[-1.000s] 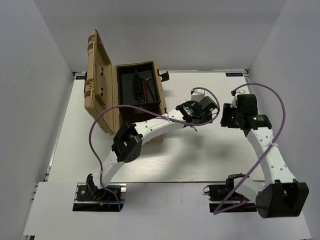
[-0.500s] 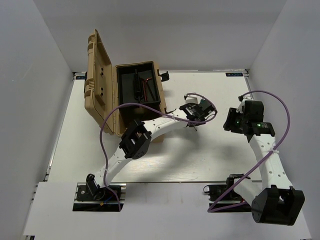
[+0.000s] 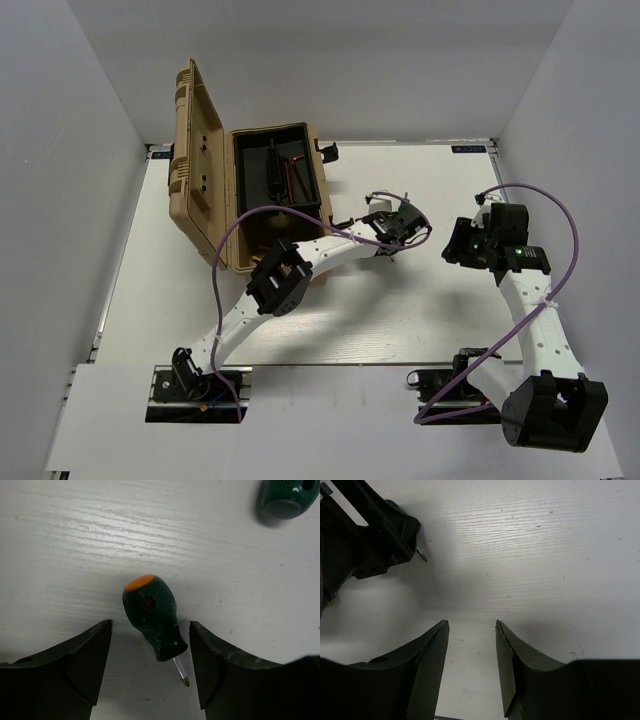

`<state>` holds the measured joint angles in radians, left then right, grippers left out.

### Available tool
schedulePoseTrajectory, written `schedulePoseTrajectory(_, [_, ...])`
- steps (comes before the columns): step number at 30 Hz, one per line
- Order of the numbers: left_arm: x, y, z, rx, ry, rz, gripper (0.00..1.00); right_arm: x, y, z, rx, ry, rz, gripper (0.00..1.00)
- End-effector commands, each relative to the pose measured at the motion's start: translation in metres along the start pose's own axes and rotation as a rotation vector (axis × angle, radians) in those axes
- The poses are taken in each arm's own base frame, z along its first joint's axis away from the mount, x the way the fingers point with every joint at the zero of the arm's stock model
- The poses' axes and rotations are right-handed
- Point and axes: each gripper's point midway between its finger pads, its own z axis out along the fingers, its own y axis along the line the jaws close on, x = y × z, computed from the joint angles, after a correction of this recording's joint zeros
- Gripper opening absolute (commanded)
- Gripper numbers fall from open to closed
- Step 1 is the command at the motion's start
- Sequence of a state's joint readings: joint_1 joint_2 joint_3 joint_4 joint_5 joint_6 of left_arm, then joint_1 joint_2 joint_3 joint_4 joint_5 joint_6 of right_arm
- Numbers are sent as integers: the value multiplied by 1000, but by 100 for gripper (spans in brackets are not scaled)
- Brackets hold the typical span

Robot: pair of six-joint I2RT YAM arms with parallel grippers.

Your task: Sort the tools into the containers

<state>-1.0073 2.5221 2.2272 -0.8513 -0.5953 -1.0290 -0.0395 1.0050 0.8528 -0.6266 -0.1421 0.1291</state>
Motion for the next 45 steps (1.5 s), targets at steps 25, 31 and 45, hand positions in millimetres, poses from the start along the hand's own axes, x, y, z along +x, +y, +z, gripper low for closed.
schedulePoseTrajectory(25, [-95,-76,-81,365,-285,186,0,-6,-11,-7,42,-65,26,59])
schedulePoseTrajectory(31, [-169,-80,-162,471,-477,250,0,-9,-15,-10,60,-101,20,34])
schedulePoseTrajectory(45, [-287,118,-228,-80,-797,140,0,-6,-10,-6,17,-92,-13,19])
